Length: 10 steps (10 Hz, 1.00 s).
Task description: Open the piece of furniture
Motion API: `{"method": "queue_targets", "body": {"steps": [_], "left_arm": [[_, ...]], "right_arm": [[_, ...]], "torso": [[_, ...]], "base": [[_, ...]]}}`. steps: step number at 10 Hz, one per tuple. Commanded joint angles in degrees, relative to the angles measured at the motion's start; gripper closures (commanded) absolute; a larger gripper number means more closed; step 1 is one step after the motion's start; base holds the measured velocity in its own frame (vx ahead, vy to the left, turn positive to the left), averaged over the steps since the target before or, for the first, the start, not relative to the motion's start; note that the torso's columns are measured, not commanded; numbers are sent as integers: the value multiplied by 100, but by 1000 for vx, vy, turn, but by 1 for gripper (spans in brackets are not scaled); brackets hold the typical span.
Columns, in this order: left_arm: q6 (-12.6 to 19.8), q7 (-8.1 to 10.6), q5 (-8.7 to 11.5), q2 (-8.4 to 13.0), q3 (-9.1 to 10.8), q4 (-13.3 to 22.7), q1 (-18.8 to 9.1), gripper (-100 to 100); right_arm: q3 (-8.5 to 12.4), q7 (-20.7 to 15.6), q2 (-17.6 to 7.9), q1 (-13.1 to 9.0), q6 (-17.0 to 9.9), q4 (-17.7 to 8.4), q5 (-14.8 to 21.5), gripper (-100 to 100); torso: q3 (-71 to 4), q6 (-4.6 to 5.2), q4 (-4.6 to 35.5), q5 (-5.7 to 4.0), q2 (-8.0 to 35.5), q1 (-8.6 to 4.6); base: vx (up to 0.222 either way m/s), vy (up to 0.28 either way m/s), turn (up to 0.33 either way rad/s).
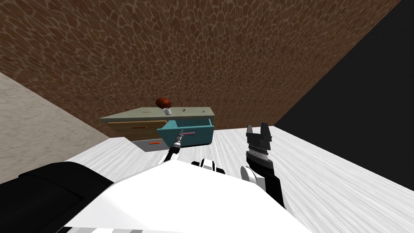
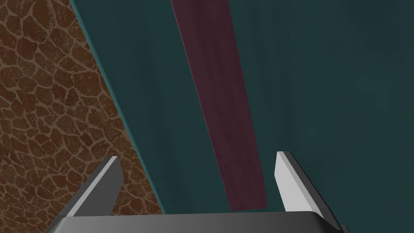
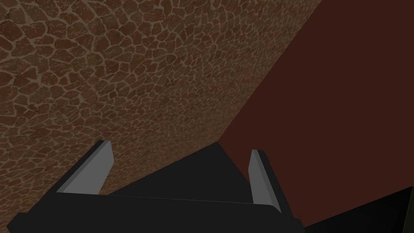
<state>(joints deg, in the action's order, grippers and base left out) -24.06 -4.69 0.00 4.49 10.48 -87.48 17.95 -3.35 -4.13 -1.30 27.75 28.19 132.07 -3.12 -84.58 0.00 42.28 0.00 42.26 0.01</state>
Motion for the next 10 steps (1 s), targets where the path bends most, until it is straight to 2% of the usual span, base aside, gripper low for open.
{"method": "queue_targets", "body": {"steps": [1,3,4,5,10], "left_arm": [[363,49,27,84,33,-295,-43,-100],[634,84,46,143,52,-542,-57,-100],[596,77,42,115,33,-461,-17,-100],[640,83,43,115,31,-472,-8,0],[667,85,43,105,23,-436,16,0]], "right_arm": [[0,0,0,0,0,0,0,0],[0,0,0,0,0,0,0,0],[0,0,0,0,0,0,0,0],[0,0,0,0,0,0,0,0],[0,0,0,0,0,0,0,0]], "torso": [[4,0,2,-1,7,-3],[12,-3,19,-17,24,-14],[15,-4,31,-28,33,-25],[15,-3,23,-22,28,-22],[2,0,5,-4,6,-4]], "base": [[-27,-20,-9],[-34,-23,-7],[-9,-6,-1],[0,0,0],[0,0,0]]}}
